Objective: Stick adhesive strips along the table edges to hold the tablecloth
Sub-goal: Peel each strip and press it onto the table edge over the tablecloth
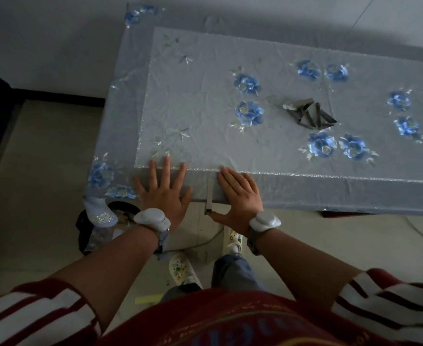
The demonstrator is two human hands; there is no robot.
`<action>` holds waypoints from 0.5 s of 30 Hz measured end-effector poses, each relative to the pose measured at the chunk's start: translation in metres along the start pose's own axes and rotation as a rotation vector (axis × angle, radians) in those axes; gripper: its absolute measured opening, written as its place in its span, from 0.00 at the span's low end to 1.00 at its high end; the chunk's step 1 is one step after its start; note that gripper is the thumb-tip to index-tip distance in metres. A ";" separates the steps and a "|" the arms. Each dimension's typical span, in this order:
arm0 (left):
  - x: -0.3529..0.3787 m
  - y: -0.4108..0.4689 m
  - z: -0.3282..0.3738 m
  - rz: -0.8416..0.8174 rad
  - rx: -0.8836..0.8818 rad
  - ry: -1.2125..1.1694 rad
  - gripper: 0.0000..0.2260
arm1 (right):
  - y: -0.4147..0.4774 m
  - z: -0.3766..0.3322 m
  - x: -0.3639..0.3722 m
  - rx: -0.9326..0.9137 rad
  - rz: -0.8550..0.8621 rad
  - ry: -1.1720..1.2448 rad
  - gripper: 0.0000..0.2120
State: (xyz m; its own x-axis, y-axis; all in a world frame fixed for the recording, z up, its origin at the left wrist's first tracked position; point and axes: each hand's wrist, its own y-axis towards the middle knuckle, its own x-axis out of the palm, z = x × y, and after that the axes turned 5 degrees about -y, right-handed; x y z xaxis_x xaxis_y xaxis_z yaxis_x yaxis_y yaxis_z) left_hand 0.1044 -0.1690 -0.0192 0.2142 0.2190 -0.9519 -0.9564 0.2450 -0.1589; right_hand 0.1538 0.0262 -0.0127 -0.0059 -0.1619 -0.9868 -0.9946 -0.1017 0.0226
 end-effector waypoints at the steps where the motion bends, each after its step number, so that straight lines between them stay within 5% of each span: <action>1: 0.000 0.000 0.001 -0.001 0.002 0.003 0.28 | 0.000 0.001 0.001 0.006 0.017 0.005 0.42; 15: -0.001 0.000 -0.001 -0.042 -0.001 0.004 0.28 | 0.001 0.000 0.005 0.021 0.038 -0.017 0.37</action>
State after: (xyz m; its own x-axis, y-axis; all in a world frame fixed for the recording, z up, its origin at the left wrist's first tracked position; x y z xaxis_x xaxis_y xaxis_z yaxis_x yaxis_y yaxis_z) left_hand 0.1036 -0.1702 -0.0183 0.2535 0.2042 -0.9455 -0.9468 0.2527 -0.1992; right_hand 0.1529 0.0249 -0.0173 -0.0455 -0.1485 -0.9879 -0.9955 -0.0755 0.0572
